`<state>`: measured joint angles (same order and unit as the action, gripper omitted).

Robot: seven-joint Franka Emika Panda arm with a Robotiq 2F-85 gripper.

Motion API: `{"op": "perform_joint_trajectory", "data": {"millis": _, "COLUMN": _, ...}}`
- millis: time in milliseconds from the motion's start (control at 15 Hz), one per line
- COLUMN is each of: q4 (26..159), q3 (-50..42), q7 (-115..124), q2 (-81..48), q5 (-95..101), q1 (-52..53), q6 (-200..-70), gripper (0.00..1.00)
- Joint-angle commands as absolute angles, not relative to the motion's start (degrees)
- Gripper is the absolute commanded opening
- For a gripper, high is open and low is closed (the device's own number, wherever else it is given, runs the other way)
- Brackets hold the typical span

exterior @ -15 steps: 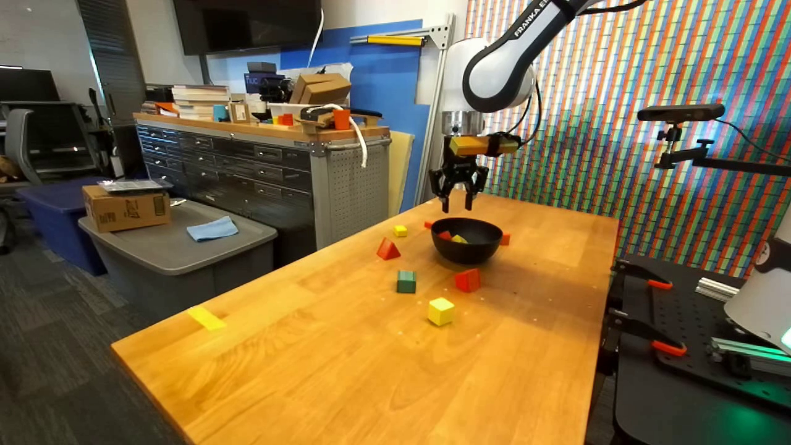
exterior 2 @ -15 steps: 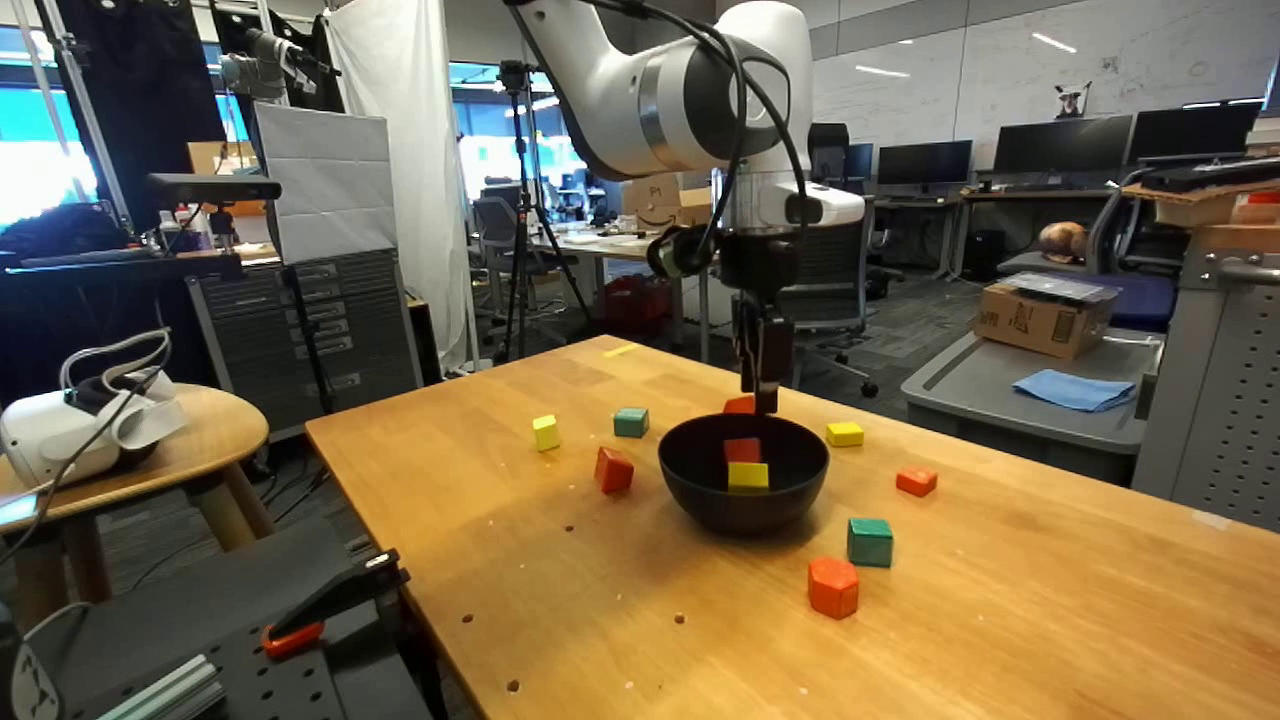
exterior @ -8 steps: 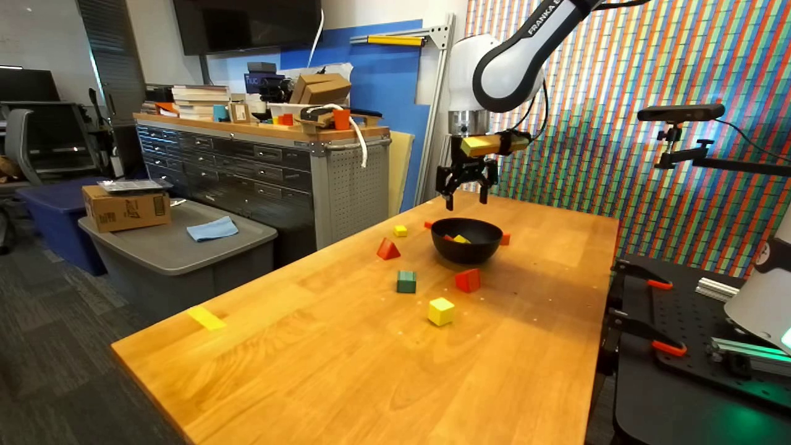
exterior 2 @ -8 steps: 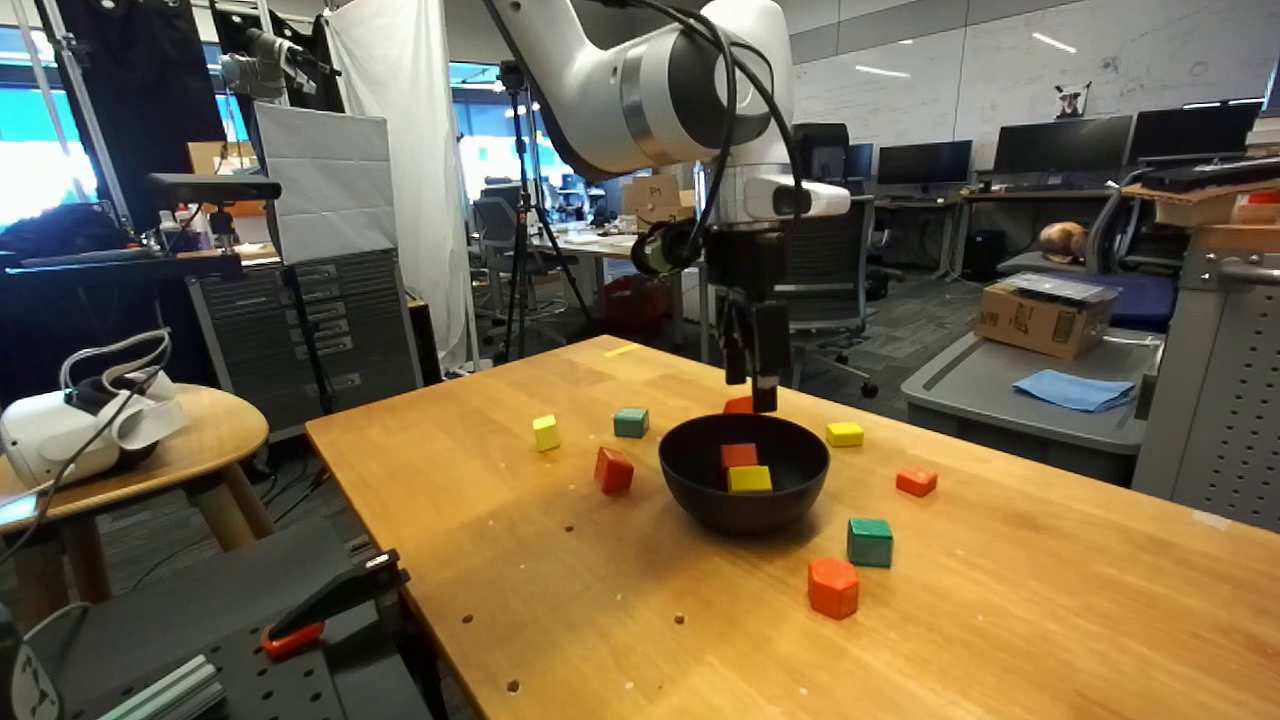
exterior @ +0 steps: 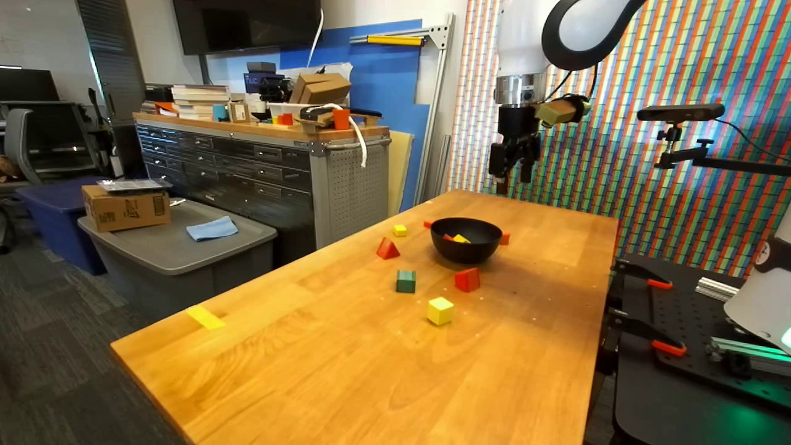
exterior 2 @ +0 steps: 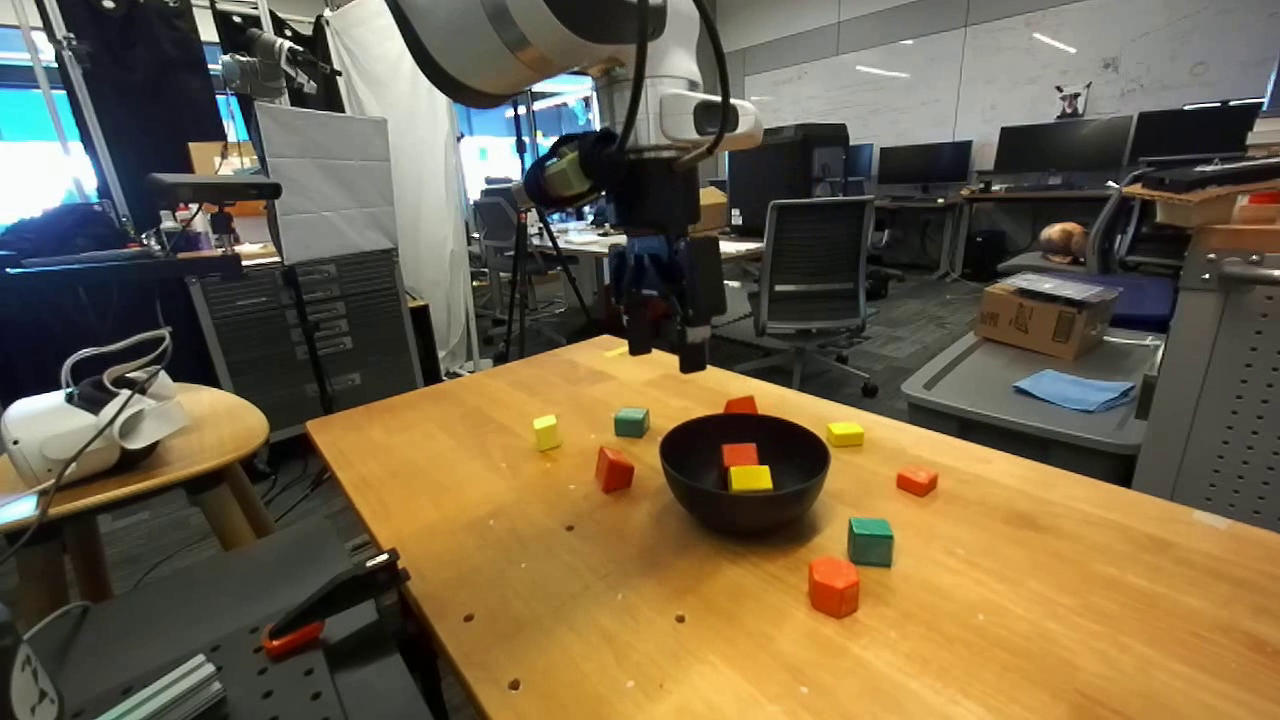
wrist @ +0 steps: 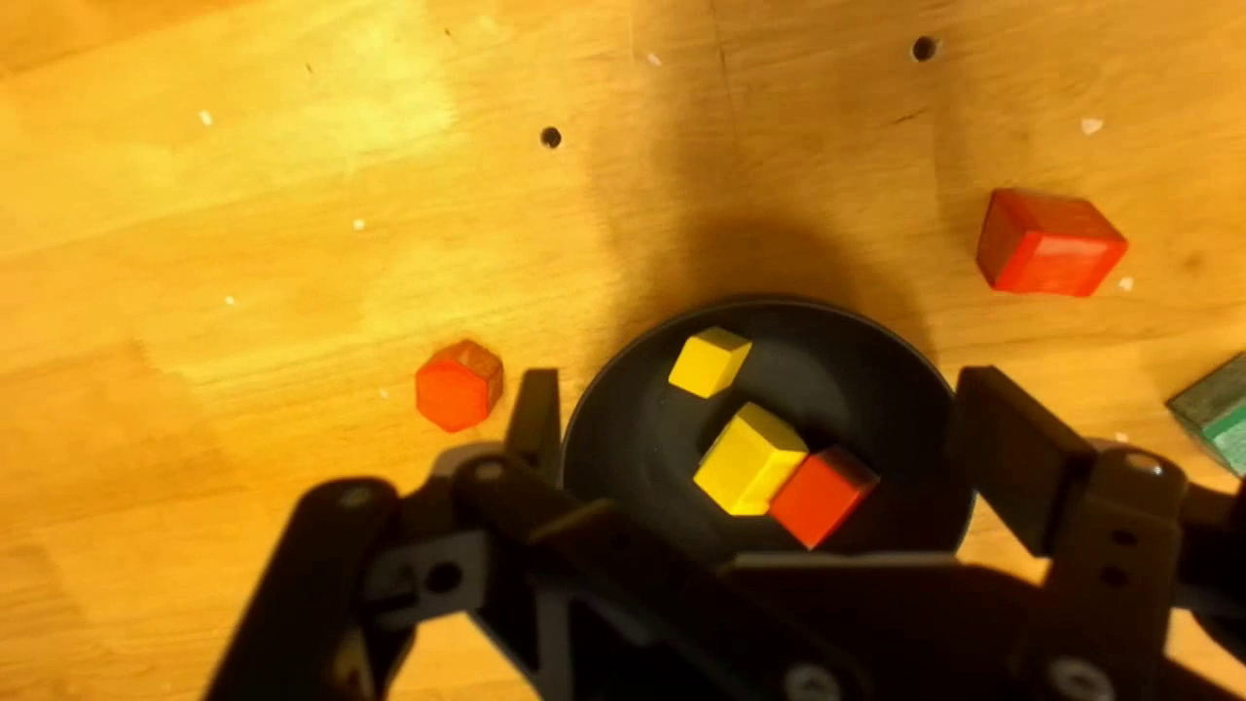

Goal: Pick up all the toy blocks from the table and put them in the bowl

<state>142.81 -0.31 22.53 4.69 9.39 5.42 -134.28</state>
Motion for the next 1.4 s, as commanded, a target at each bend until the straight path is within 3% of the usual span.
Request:
{"op": "perform_joint_trajectory", "data": {"millis": 0, "q4": 143.0, "q3": 1.3, "q7": 22.4, "q2": 5.1, "q5": 9.2, "q1": 3.8, "q6": -134.2, "gripper": 1.0}}
{"op": "perform_joint_trajectory", "data": {"millis": 533, "q4": 137.9, "q3": 4.4, "q7": 22.9, "q2": -3.7, "q5": 4.9, "q1": 6.4, "q6": -137.8, "gripper": 1.0}}
{"op": "perform_joint_trajectory", "data": {"millis": 867, "q4": 129.2, "q3": 4.9, "q7": 34.0, "q2": -14.6, "q5": 12.3, "q1": 10.0, "q6": -139.4, "gripper": 1.0}}
{"op": "perform_joint_trajectory", "data": {"millis": 1333, "q4": 123.3, "q3": 4.3, "q7": 33.7, "q2": -24.4, "q5": 9.0, "q1": 13.0, "q6": -135.5, "gripper": 1.0}}
